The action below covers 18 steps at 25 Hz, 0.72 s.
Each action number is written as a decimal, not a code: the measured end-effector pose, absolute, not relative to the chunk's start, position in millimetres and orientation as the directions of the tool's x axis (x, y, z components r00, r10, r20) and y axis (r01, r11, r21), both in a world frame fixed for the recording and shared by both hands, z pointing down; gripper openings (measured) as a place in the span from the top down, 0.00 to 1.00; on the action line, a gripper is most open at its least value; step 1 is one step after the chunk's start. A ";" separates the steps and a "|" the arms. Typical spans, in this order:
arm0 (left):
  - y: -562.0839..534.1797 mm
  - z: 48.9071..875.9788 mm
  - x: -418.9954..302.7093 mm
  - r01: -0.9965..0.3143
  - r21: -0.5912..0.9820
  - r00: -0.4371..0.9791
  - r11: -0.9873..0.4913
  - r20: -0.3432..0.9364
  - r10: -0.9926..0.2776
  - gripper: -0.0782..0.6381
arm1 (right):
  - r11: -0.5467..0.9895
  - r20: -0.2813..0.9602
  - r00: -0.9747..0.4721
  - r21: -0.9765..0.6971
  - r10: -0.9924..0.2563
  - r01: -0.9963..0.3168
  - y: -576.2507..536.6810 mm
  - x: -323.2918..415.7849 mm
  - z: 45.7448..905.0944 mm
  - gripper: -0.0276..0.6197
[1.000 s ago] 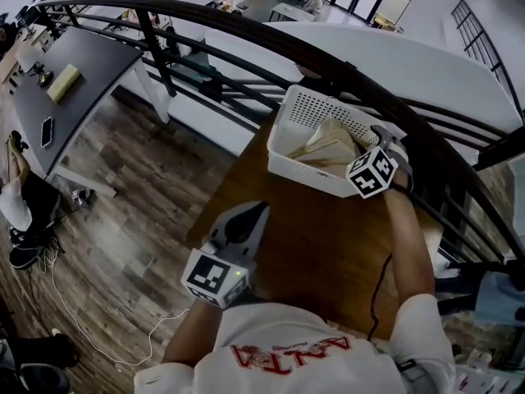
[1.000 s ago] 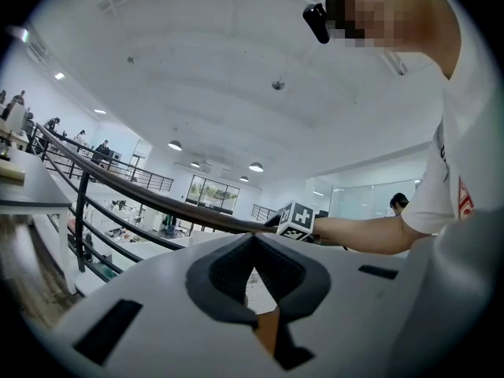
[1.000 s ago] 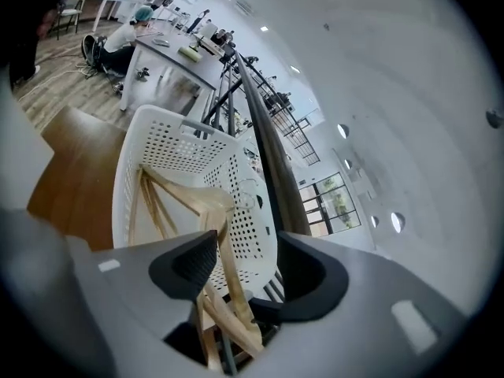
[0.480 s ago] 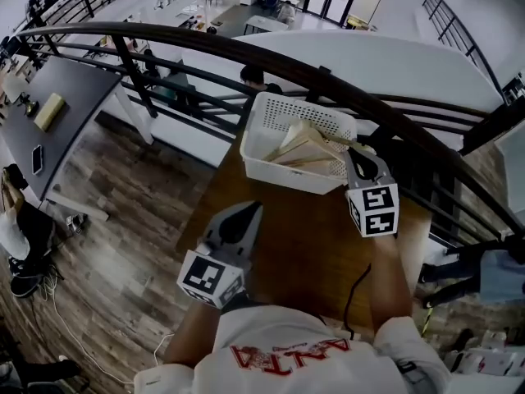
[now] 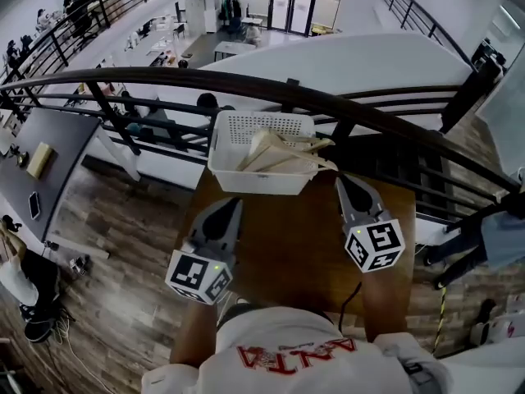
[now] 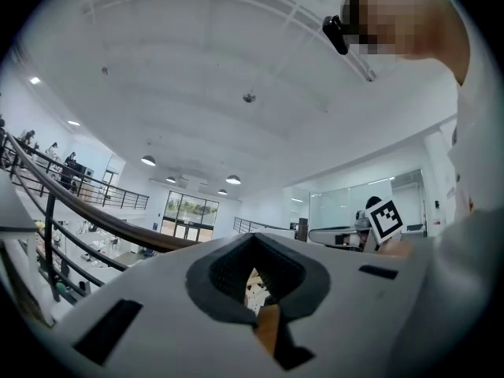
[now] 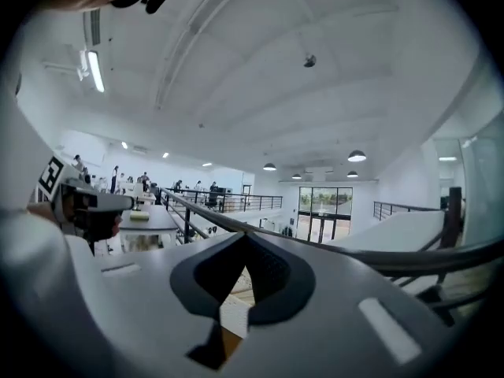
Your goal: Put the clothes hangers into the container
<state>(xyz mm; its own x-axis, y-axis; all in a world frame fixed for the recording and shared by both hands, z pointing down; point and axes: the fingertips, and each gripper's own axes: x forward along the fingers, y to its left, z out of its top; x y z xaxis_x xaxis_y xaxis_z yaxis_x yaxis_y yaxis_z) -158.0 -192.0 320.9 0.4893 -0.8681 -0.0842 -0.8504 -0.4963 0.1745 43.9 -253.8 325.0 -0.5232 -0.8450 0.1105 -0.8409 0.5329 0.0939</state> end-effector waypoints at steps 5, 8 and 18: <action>-184.2 302.8 -116.1 -0.824 0.131 0.545 -0.552 -0.089 -0.834 0.88 | 0.486 0.041 -0.486 -0.006 -0.873 -0.874 -226.1 94.9 310.4 0.95; -178.9 290.9 -92.1 -0.810 0.106 0.567 -0.576 -0.104 -0.817 0.88 | 0.463 0.016 -0.463 -0.002 -0.886 -0.886 -212.0 120.7 301.8 0.95; -165.9 290.7 -65.8 -0.825 0.069 0.555 -0.561 -0.091 -0.827 0.88 | 0.464 0.018 -0.464 0.016 -0.886 -0.886 -200.0 148.8 301.6 0.95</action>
